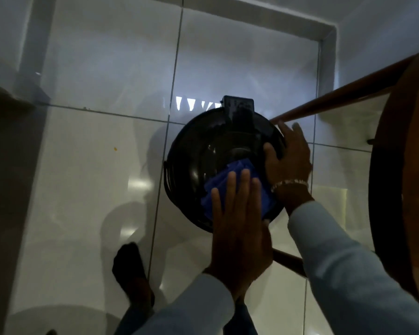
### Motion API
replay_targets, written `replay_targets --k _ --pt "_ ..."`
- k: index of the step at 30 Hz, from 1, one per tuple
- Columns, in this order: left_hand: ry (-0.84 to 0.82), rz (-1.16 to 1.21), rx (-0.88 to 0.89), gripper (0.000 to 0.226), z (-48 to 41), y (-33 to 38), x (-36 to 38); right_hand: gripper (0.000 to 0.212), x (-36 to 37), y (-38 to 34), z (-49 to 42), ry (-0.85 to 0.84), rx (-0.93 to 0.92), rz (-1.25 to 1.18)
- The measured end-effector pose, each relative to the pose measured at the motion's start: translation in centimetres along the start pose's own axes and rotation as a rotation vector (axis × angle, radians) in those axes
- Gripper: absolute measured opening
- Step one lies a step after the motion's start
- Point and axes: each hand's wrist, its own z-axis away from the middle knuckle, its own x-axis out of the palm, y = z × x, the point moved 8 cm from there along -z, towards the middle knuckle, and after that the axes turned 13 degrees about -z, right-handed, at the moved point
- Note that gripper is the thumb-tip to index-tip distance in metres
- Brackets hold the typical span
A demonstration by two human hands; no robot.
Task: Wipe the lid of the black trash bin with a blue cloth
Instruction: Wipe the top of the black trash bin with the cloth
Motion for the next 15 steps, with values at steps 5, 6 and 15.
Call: replay_targets --k 5,6,15 --pt "-0.107 -0.375 0.113 0.087 -2.3 -0.6 4.0 0.047 2.7 3.1 -1.3 -0.141 -0.105 0.002" --pt "-0.113 -0.414 0.139 0.086 -2.3 -1.1 4.3 0.047 2.8 3.4 -1.3 -0.13 -0.132 0.03" --pt "0.197 -0.06 0.159 0.05 -2.8 -2.4 -2.4 0.054 2.7 3.7 -0.9 -0.044 -0.244 0.018"
